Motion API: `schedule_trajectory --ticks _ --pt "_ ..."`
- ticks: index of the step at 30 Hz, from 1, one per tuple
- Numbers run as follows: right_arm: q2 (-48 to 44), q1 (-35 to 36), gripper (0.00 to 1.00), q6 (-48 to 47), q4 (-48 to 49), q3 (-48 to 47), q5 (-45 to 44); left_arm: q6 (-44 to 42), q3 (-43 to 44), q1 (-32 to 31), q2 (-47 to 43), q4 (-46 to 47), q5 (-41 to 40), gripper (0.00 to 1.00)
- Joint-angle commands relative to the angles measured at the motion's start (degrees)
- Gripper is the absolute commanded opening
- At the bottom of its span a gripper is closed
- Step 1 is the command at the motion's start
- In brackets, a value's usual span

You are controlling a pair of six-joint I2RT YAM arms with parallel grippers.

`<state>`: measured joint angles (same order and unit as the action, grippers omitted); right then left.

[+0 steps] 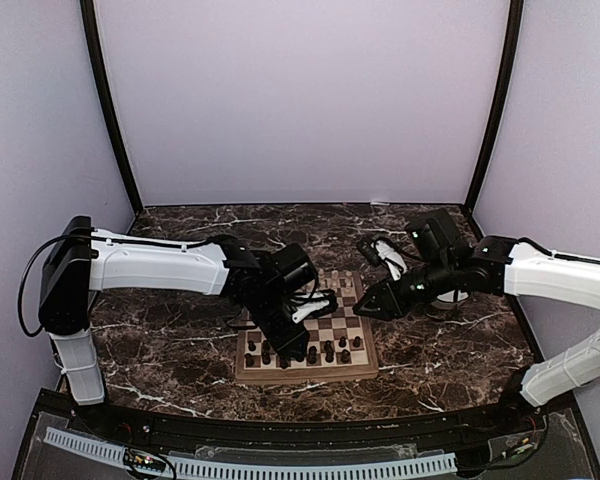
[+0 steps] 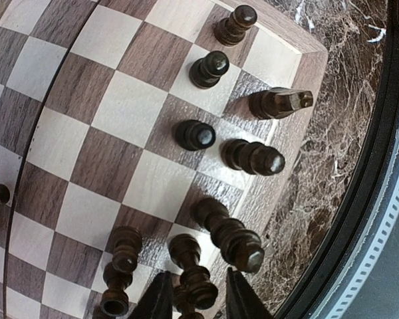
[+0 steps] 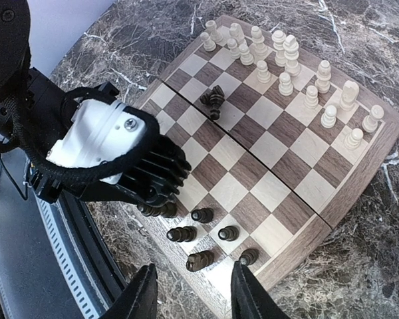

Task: Set up the chess pieces on the board
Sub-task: Place the king at e8, then pick up the chess pile from the chessboard.

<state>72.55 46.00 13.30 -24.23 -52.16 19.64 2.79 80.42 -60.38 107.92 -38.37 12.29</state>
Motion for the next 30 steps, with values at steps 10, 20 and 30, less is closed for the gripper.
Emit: schedule_trajectory --ticks 10,20,30 --pt "1.0 -0.4 0.39 -1.7 0.6 -0.8 0.0 -1.9 6.9 0.5 -8.1 -7.3 -3.8 0.43" --pt "3.7 -0.4 0.39 -3.0 -0.3 -3.8 -0.7 9.4 3.3 11.5 -12.1 -1.4 -0.6 0.66" --pt "5.2 -0.3 0.39 -4.5 -2.7 -6.6 -1.7 19.4 3.2 15.1 -7.7 2.0 -3.3 0.54"
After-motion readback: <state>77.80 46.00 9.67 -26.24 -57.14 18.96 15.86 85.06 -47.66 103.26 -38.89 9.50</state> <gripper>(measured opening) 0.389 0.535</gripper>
